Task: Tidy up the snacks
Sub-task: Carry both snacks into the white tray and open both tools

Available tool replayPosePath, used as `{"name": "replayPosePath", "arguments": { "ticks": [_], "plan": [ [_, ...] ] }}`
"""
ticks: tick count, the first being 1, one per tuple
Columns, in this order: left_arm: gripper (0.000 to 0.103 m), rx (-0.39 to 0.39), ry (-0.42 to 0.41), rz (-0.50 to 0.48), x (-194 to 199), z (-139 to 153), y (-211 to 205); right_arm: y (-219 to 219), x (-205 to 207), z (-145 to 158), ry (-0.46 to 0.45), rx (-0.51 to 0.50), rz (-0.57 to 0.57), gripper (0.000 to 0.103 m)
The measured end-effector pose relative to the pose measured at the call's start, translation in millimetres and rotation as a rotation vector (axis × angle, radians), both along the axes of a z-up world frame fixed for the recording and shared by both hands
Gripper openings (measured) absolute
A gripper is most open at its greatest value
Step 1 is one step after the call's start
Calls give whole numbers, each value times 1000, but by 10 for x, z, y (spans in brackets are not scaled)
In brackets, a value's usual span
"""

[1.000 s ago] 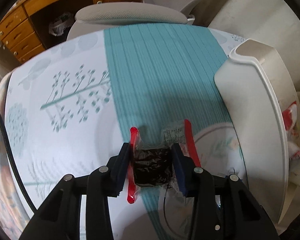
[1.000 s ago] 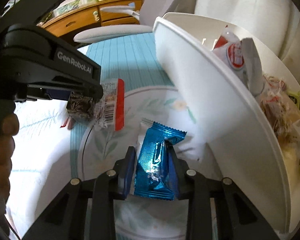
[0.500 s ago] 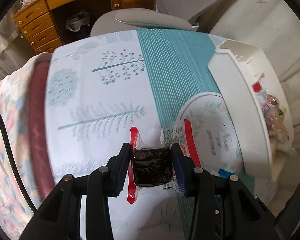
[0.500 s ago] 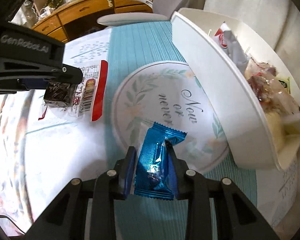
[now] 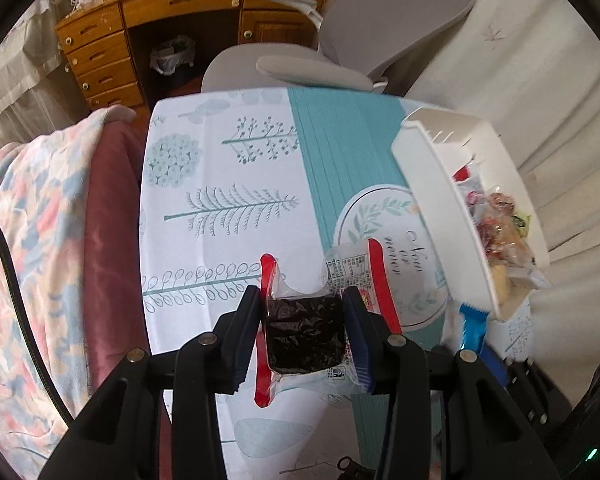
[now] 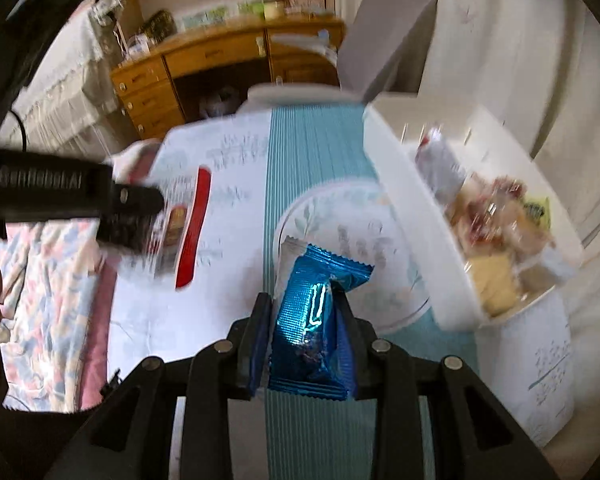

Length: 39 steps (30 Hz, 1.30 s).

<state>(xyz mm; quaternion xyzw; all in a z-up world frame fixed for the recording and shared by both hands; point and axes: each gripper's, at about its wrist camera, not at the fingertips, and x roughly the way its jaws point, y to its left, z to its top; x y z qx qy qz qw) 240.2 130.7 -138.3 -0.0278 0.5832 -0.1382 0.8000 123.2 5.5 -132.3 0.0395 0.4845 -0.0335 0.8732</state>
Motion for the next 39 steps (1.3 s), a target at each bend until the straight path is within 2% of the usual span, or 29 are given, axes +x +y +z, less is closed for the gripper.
{"name": "replayPosePath", "arguments": {
  "ticks": [7, 13, 18, 22, 27, 32, 36, 39],
  "plan": [
    [40, -32, -64, 15, -233, 208, -141, -358, 21, 214, -99, 13, 9, 31],
    [40, -62, -58, 115, -297, 322, -386, -774, 77, 306, -112, 34, 66, 31],
    [40, -65, -108, 132, -310, 444, -804, -1213, 176, 371, -127, 49, 120, 31],
    [40, -127, -145, 143, -310, 505, -1206, -1551, 232, 415, -151, 48, 163, 31],
    [40, -160, -180, 142, -236, 523, -1691, -2009, 367, 439, -173, 34, 184, 31],
    [40, -165, -167, 113, -92, 479, -2183, -2438, 572, 473, -203, 52, 162, 31],
    [41, -160, -160, 54, 7, 446, -2503, -2703, 706, 468, -209, 92, 133, 31],
    [41, -151, -155, 23, 65, 402, -2646, -2875, 804, 425, -195, 161, 107, 32]
  ]
}}
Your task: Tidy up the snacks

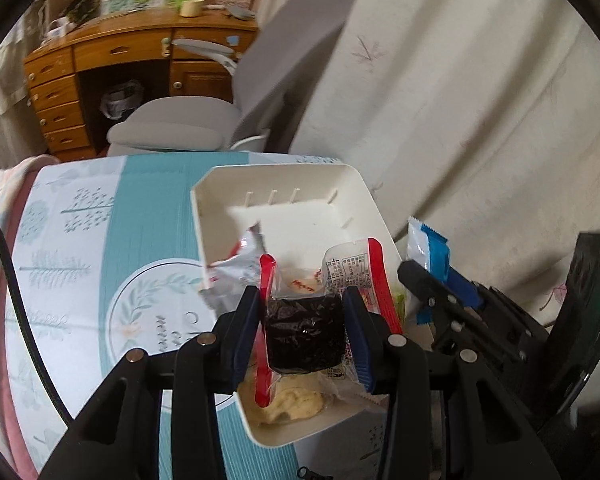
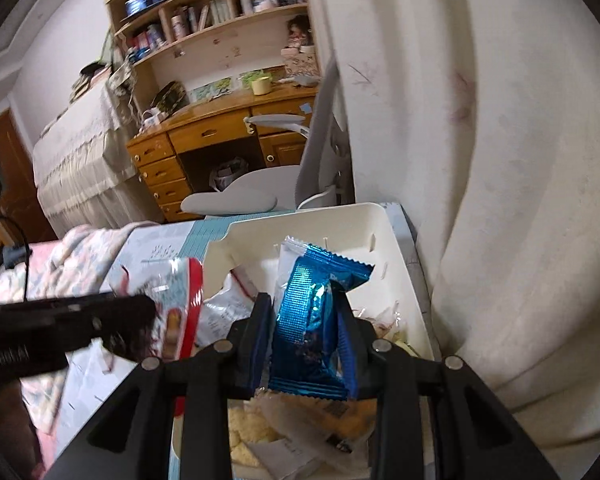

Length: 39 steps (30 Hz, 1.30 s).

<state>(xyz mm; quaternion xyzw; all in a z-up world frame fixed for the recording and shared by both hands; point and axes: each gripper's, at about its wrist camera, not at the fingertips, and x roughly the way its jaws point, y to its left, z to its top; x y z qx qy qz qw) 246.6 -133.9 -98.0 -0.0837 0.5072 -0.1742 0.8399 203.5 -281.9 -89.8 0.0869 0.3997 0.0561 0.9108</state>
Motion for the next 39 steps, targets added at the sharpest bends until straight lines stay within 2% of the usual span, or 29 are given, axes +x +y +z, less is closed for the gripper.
{"name": "replayPosePath", "arguments": {
  "ticks": [2, 3, 4, 5, 6, 7, 12, 15, 19, 23, 27, 31, 35, 39],
  "plan": [
    [50, 11, -1, -13, 25, -12, -87, -78, 48, -40, 15, 48, 15, 32],
    [66, 15, -4, -11, 22, -3, -100, -95, 61, -54, 23, 56, 13, 36],
    [81, 17, -9, 2, 15, 5, -98, -124, 59, -70, 28, 64, 5, 46],
    [82, 15, -15, 14, 0, 16, -73, -159, 42, -88, 30, 85, -11, 51],
    [82, 7, -18, 22, -18, 26, -36, -179, 30, -97, 31, 103, -21, 60],
    [82, 4, -10, 30, -31, 28, 9, -185, 14, -105, 33, 118, -29, 64],
    [82, 10, 39, 97, -199, -30, 404, -103, -83, -179, 95, 112, -68, 67],
    [82, 16, 62, 146, -395, -82, 738, 3, -246, -224, 127, 113, -89, 74],
    [82, -7, 105, 203, -674, -170, 1203, 275, -495, -282, 174, 82, -104, 75],
    [82, 9, 132, 221, -994, -203, 1623, 588, -790, -312, 209, 86, -110, 77],
    [82, 68, 111, 202, -1345, -159, 1965, 916, -1062, -322, 226, 84, -110, 86],
    [82, 97, 100, 192, -1619, -37, 2169, 1217, -1255, -304, 257, 96, -70, 87],
    [82, 107, 73, 192, -1835, 160, 2262, 1463, -1397, -145, 277, 83, 11, 89],
    [87, 119, 25, 195, -1958, 400, 2245, 1622, -1562, 60, 291, 50, 89, 92]
  ]
}}
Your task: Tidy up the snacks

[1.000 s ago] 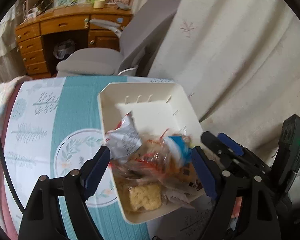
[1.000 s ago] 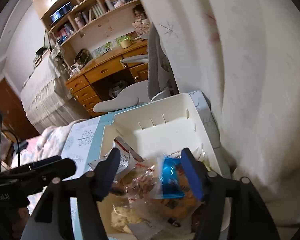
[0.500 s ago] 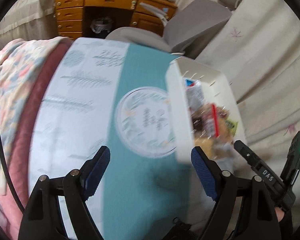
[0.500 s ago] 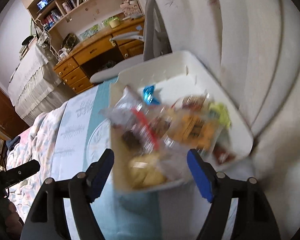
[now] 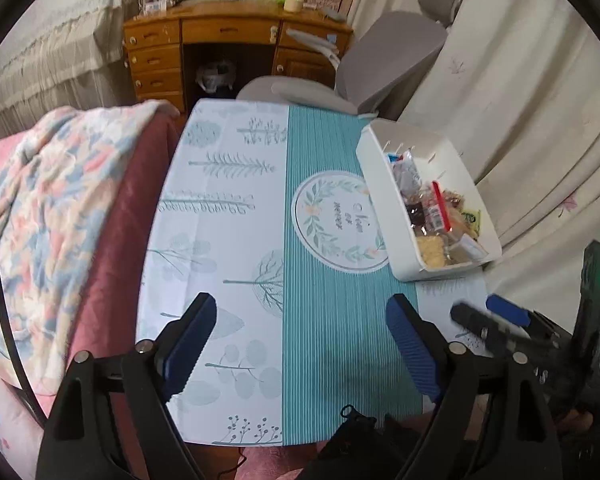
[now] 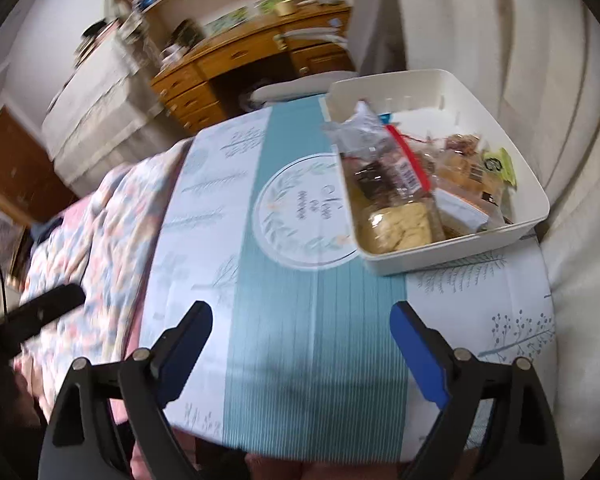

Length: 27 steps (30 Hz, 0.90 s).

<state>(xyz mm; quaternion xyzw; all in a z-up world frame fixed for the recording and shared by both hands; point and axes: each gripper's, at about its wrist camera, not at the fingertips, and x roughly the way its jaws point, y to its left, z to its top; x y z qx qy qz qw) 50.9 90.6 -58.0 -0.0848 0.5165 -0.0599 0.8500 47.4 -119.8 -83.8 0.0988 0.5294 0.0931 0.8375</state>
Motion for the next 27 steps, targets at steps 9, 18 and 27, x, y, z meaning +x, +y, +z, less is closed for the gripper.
{"name": "replayPosePath", "arguments": {
  "ticks": [9, 18, 27],
  "plan": [
    [98, 20, -117, -12, -243, 527, -301, 16, -415, 590, -58, -28, 71, 98],
    [102, 64, -130, -36, -377, 666, -659, -185, -568, 766, -12, -7, 6, 99],
    [102, 116, -133, 28, -423, 658, -700, -233, -646, 830, -42, -36, -14, 99]
  ]
}}
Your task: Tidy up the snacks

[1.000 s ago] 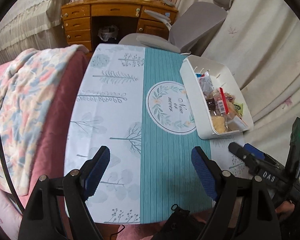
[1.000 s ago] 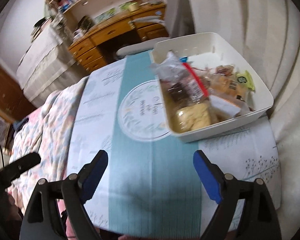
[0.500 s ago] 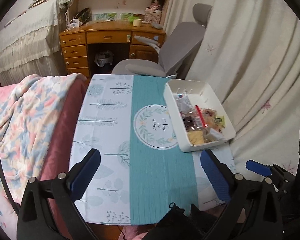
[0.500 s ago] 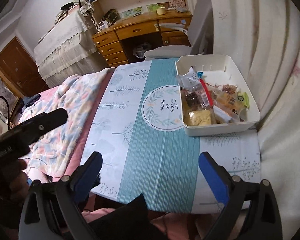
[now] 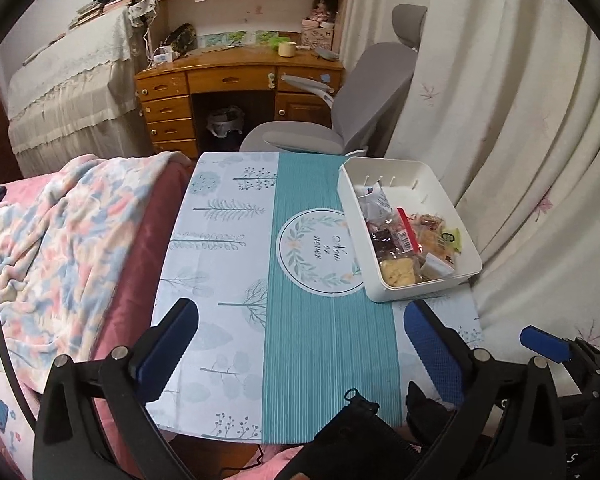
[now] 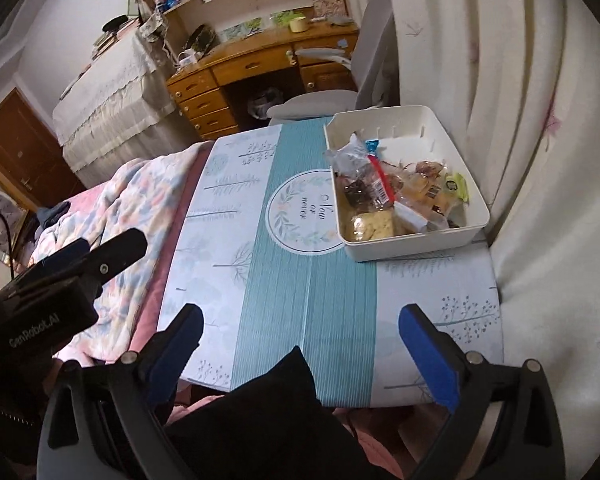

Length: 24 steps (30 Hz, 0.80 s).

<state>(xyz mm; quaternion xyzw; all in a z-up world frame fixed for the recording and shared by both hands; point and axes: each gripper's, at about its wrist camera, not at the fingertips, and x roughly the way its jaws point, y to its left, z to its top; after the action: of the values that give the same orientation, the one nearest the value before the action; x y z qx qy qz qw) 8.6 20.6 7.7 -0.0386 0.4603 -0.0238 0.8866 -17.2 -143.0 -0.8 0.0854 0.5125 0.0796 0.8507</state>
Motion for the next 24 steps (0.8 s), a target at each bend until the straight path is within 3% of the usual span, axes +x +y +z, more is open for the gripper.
{"name": "replayPosePath", "arguments": {
  "ticks": [24],
  "plan": [
    [102, 8, 5, 3, 14, -54, -153, -35, -42, 2, -40, -49, -11, 103]
  ]
}}
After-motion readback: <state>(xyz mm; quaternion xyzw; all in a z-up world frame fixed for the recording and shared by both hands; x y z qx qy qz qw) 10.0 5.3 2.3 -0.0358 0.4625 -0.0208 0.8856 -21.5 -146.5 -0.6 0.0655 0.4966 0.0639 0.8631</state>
